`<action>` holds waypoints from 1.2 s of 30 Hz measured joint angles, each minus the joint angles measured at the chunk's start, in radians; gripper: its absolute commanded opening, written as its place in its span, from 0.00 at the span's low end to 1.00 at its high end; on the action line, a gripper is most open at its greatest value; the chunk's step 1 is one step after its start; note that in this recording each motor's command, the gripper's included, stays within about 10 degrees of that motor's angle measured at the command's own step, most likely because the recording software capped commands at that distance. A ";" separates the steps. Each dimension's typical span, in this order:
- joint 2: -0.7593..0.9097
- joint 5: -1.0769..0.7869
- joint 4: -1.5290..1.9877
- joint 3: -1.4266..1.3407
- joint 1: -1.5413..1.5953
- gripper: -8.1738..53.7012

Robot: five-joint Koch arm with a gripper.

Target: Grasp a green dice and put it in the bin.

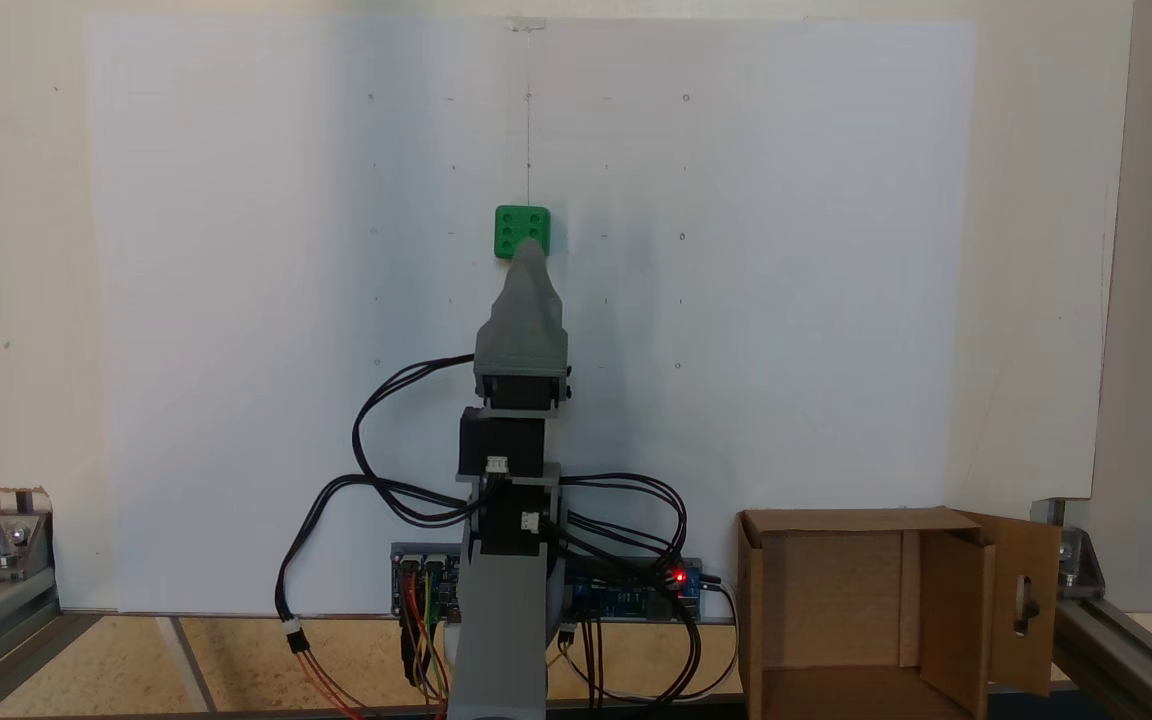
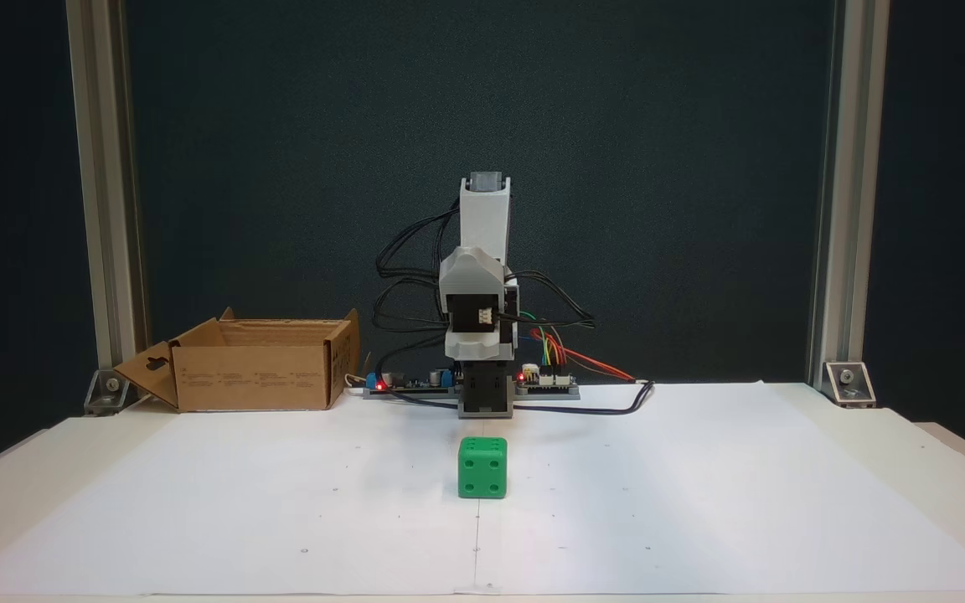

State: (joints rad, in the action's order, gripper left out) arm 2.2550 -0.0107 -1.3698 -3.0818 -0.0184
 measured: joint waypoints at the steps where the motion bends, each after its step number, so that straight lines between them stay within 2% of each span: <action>1: 0.000 0.000 0.000 0.000 0.008 0.84; 9: 0.000 0.000 0.006 0.037 0.014 0.84; 13: 0.000 0.000 0.130 0.075 -0.014 0.84; 25: 0.000 0.000 0.948 0.546 -0.032 0.84; 36: 0.000 0.002 1.669 0.864 -0.023 0.83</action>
State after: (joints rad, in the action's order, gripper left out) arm 2.2550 -0.0092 0.2991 -2.2181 -0.0414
